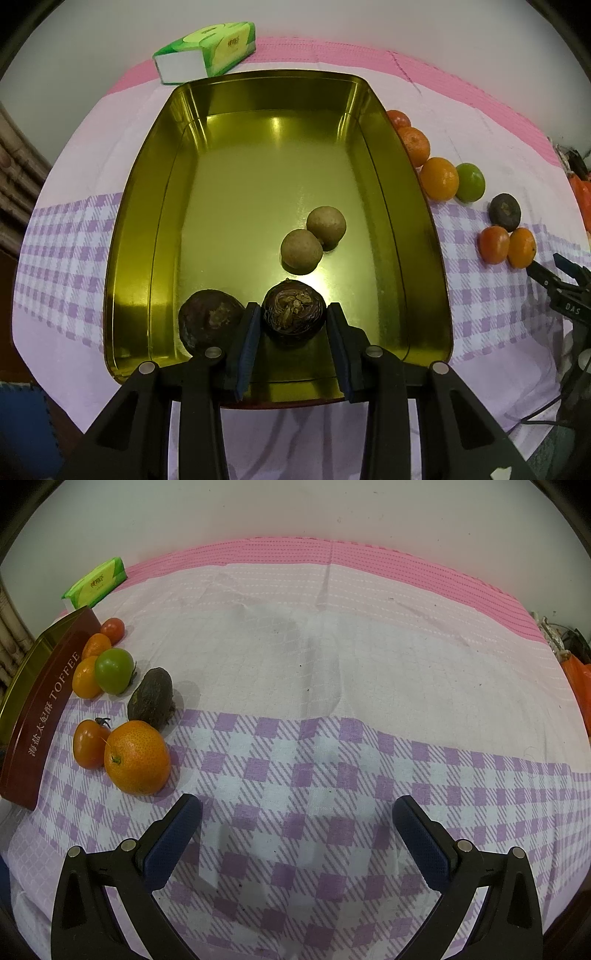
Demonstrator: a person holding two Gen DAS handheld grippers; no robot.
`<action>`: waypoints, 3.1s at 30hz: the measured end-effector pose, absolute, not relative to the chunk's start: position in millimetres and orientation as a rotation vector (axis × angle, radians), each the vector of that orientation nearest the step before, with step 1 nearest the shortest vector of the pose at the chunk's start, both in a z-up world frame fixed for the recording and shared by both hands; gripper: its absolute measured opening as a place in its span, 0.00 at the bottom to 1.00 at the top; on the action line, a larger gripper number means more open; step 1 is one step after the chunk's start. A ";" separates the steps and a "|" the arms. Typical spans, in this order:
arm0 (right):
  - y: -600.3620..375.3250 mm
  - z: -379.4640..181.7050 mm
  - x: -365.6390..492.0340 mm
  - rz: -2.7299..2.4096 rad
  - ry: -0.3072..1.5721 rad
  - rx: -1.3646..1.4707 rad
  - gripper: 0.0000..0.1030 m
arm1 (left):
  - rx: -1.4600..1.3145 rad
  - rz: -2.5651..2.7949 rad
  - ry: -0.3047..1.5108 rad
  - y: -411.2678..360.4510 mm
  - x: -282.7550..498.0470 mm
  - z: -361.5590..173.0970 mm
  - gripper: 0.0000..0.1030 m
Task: Organize fruits
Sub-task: 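Lower the fruit into the tray and open the left gripper, then withdraw the left gripper from the tray, then close the right gripper on the orange tangerine beside the tray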
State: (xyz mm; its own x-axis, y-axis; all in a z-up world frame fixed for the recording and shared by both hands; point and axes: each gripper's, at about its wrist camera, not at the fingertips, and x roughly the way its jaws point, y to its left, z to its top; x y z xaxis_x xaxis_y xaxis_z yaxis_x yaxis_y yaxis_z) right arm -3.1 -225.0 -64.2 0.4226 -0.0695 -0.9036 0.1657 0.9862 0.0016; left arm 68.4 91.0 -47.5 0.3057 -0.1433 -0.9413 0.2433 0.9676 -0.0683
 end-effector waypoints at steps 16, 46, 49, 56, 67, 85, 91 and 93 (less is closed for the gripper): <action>-226.1 -64.4 -3.1 -0.145 1.123 0.097 1.00 | 0.097 -0.256 1.206 91.9 67.0 -47.2 0.36; -161.3 -49.2 7.0 0.018 1.116 0.027 0.81 | -0.053 -0.076 1.025 164.4 66.1 8.9 0.77; -151.8 -48.8 12.9 0.028 1.112 0.002 0.79 | -0.080 -0.041 1.029 175.5 65.0 8.4 0.77; -134.5 -49.6 27.1 0.035 1.111 -0.035 0.77 | -0.090 -0.013 1.045 181.3 62.6 4.5 0.77; -121.5 -57.4 40.4 0.058 1.132 -0.035 0.58 | -0.128 0.005 1.064 193.6 56.3 4.1 0.86; -130.6 -47.4 23.7 0.065 1.115 -0.024 0.40 | -0.161 0.054 1.082 202.9 58.0 -4.5 0.88; -131.6 -26.5 22.1 0.068 1.078 -0.019 0.40 | -0.187 0.069 1.088 207.8 59.0 -5.5 0.88; -129.8 -22.0 22.7 0.069 1.071 -0.020 0.40 | -0.189 0.071 1.086 209.3 59.7 -5.7 0.88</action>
State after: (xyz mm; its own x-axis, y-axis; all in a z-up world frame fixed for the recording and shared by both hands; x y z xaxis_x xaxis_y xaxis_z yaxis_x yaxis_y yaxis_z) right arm 22.7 -129.8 -22.0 0.4777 0.0469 -0.8773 -0.0661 0.9977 0.0173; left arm 59.7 209.3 -5.7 0.4652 -0.0354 -0.8845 -0.1500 0.9816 -0.1182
